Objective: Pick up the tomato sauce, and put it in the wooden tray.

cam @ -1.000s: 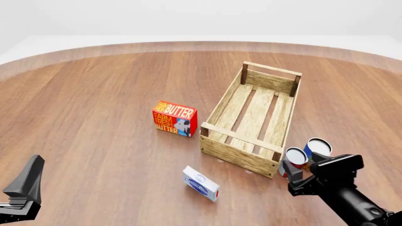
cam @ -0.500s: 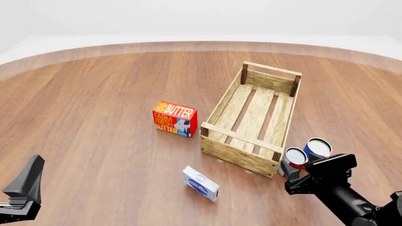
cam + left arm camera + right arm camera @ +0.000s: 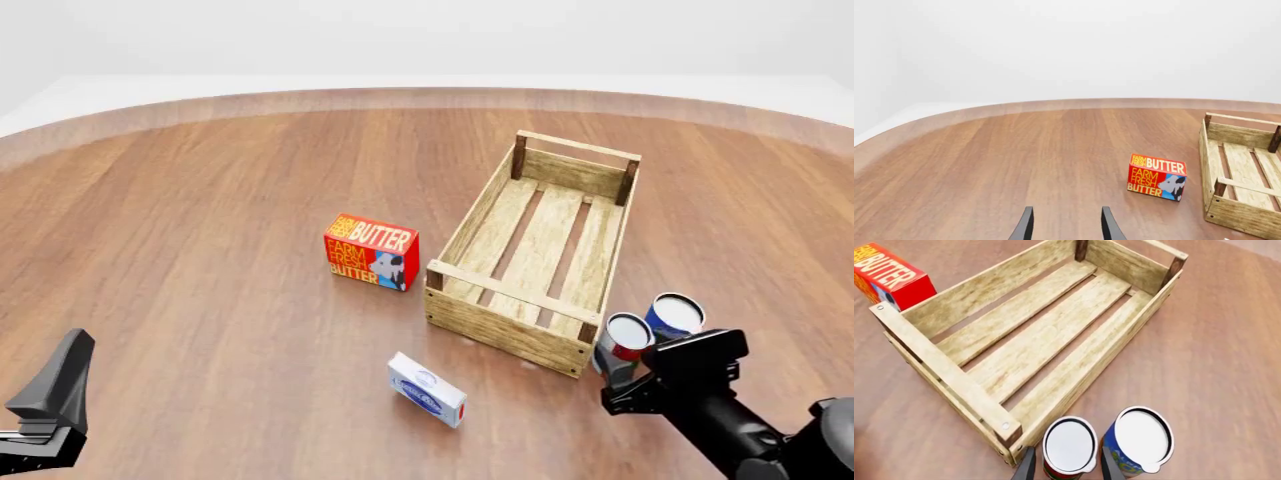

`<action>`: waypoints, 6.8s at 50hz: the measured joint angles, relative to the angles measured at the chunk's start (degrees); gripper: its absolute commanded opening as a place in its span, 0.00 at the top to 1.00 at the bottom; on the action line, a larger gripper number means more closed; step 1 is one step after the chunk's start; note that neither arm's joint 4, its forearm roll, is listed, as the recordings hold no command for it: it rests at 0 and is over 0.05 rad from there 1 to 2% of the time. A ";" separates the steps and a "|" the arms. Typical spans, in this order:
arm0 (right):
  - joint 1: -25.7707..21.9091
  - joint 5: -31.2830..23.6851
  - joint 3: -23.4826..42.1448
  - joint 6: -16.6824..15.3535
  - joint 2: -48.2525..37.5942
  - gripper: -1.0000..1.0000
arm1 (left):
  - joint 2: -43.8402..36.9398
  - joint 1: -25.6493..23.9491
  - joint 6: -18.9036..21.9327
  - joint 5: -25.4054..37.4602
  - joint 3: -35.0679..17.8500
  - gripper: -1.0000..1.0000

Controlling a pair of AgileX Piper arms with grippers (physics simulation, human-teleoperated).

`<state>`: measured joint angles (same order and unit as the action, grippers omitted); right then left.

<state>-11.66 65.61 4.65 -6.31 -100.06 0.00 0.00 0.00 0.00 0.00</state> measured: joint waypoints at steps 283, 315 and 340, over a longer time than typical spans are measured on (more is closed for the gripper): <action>-4.73 -34.85 44.78 -5.46 -1.56 1.00 | 0.00 0.00 0.00 0.00 0.00 0.00; -5.22 -35.48 48.00 -4.98 -7.31 1.00 | 0.00 0.00 0.00 0.00 0.00 0.00; -5.43 -36.18 49.14 -4.52 -10.64 1.00 | 0.00 0.00 0.00 0.00 0.00 0.00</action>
<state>-17.09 29.42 53.79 -10.84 -110.70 0.00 0.00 0.00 0.00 0.00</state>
